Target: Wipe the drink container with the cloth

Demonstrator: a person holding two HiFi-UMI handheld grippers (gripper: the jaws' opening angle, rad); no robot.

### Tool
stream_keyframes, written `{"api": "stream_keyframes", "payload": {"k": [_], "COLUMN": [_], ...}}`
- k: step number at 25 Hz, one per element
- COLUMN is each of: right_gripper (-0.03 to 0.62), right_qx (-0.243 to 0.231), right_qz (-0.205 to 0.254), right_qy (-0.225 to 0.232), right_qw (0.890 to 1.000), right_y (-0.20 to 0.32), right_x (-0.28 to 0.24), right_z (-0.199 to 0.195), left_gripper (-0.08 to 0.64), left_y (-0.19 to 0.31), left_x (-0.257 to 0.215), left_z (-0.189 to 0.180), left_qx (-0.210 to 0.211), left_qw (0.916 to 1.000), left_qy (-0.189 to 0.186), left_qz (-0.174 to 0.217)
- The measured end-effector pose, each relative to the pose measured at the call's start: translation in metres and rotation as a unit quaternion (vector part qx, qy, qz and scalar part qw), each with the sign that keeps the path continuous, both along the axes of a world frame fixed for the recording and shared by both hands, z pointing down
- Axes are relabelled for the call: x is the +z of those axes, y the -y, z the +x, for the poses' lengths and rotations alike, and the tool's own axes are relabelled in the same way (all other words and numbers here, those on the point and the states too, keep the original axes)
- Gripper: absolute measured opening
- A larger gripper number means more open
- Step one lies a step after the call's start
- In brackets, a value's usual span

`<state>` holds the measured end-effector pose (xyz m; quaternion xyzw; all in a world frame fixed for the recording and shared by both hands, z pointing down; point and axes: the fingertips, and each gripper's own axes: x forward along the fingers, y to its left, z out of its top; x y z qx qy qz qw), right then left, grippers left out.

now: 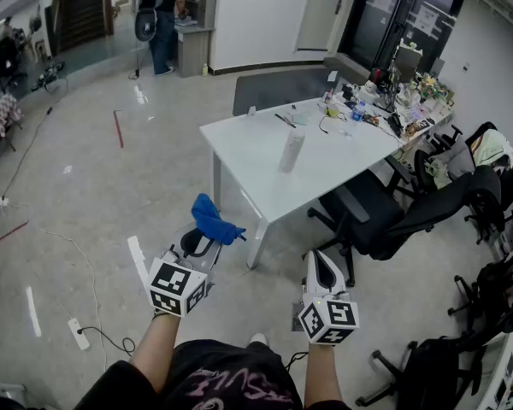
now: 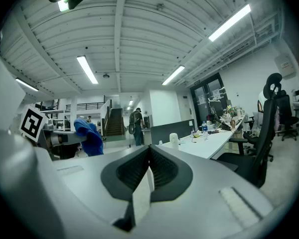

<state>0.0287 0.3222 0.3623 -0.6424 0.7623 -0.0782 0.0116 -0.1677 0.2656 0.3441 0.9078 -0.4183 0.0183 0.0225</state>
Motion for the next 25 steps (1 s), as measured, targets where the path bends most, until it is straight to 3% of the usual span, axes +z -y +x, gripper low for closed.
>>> {"api": "stream_keyframes", "payload": {"k": [15, 25], "right_gripper": [-0.002, -0.002], "right_qx": [0.014, 0.020], "right_qz": [0.012, 0.001], "right_qy": [0.014, 0.016], "right_qw": [1.000, 1.000], "right_y": [-0.009, -0.017], "right_x": [-0.003, 0.005], "right_z": [-0.001, -0.008], "left_gripper": [0.098, 0.098], "left_y": [-0.006, -0.009], "left_x": [-0.001, 0.009], "left_z": [0.008, -0.007], "left_qx": [0.018, 0.013], "left_qw": [0.9998, 0.9998], "left_qy": [0.000, -0.005], "left_qz": [0.000, -0.014]}}
